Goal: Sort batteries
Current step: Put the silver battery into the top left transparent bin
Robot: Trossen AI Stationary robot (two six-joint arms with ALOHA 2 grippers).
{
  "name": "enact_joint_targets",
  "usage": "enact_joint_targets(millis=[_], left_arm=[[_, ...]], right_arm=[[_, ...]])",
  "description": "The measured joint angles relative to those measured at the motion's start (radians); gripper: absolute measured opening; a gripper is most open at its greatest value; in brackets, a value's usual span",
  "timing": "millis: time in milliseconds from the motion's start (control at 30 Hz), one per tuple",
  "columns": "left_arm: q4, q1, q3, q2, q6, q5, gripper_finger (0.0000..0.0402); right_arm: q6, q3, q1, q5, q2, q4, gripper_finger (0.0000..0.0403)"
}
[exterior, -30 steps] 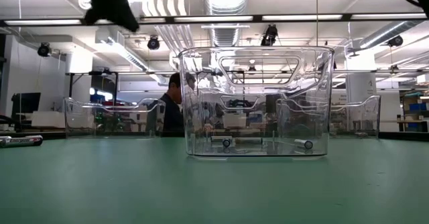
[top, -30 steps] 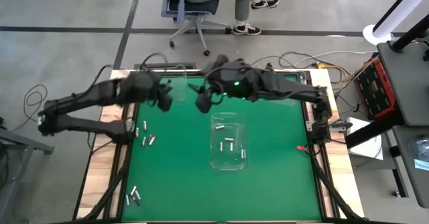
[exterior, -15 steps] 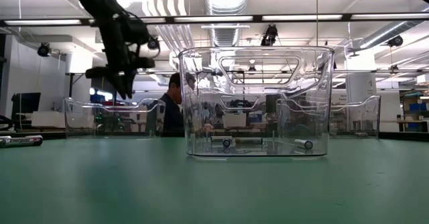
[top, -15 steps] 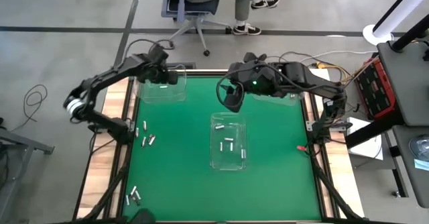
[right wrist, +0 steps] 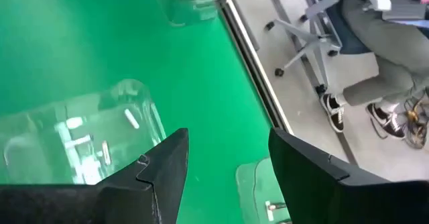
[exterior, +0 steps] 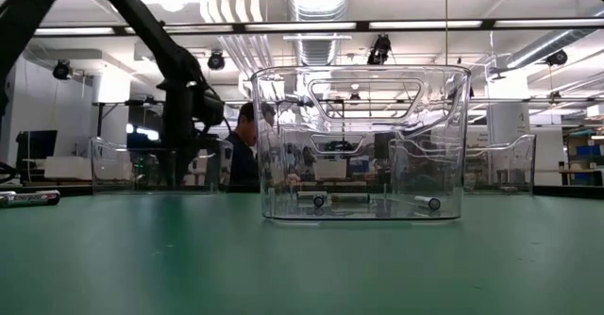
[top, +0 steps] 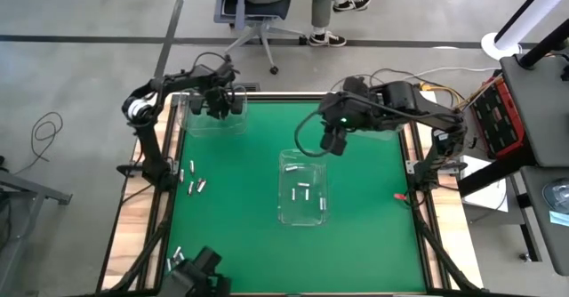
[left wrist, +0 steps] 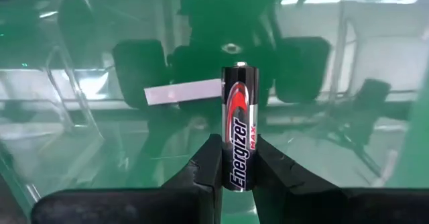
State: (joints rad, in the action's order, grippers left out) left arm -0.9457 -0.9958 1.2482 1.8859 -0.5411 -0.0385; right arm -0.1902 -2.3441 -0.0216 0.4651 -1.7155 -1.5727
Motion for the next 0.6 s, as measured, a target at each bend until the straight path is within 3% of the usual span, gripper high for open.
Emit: enact_joint_targets(millis=[167, 367, 600], left_arm=[[-0.023, 0.0, 0.029, 0.05, -0.009, -0.004, 0.0045], [-0.041, 0.0, 0.036, 0.054, 0.008, -0.007, 0.0083], [-0.121, 0.015, 0.068, -0.059, 0.055, -0.006, 0.0127]], right_arm=[[0.023, 0.055, -0.048, 0.001, 0.07, 0.003, 0.0196], [-0.001, 0.111, -0.05, 0.001, 0.153, 0.003, 0.0206], [0.026, 0.148, -0.05, 0.008, 0.227, 0.048, 0.0216]])
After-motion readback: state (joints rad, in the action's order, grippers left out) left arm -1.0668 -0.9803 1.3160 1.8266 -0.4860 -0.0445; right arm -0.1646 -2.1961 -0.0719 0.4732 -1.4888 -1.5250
